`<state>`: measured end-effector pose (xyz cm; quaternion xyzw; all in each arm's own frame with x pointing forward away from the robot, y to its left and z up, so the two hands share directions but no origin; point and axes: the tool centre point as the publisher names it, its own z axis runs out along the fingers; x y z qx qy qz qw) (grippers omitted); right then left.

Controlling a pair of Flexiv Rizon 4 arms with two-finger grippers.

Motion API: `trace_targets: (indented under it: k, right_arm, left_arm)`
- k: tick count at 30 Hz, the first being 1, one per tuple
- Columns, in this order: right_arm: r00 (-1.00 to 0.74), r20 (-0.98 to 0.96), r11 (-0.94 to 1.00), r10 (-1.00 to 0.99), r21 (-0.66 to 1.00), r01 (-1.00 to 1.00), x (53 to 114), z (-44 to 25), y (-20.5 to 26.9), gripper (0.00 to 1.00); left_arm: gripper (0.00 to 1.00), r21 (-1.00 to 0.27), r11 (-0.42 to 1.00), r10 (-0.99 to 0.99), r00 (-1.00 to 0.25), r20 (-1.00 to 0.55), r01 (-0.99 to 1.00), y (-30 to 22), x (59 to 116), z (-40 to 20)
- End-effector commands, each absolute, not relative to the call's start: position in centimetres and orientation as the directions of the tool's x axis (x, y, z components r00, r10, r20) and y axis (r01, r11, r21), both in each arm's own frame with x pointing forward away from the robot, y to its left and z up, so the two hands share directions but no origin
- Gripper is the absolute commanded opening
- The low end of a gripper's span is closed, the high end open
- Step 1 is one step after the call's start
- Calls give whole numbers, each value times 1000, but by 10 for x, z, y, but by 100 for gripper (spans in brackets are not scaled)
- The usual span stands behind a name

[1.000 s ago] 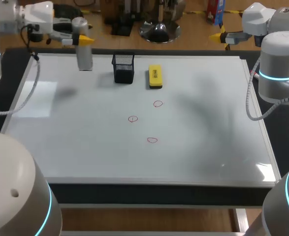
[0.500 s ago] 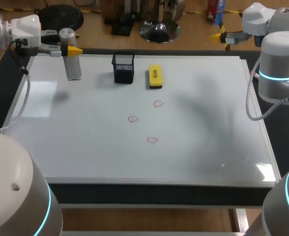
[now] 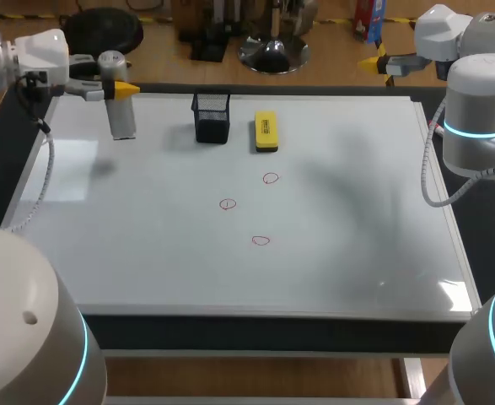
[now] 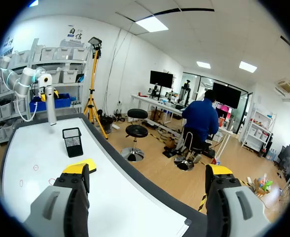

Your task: Pick up the inspection probe, press it on each red-marked spot on the whiteboard one by one, put down the probe, pick up the eraser, and wipe off all the red marks.

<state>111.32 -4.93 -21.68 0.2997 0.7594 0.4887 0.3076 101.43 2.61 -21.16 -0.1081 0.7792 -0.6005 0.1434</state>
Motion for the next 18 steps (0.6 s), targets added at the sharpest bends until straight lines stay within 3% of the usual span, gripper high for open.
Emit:
trace_targets:
  k: [1,10,18]
  right_arm:
    - [-632,-174,343,755,926,155,1114,-217,-50,100]
    - [-632,-174,343,755,926,155,1114,-217,-50,100]
    - [-798,-238,505,554,858,95,1115,-223,-20,100]
  left_arm:
    - [0,-967,255,-346,-933,-98,7,26,1012,-211]
    - [0,-967,255,-346,-933,-98,7,26,1012,-211]
    - [0,-967,255,-346,-933,-98,7,26,1012,-211]
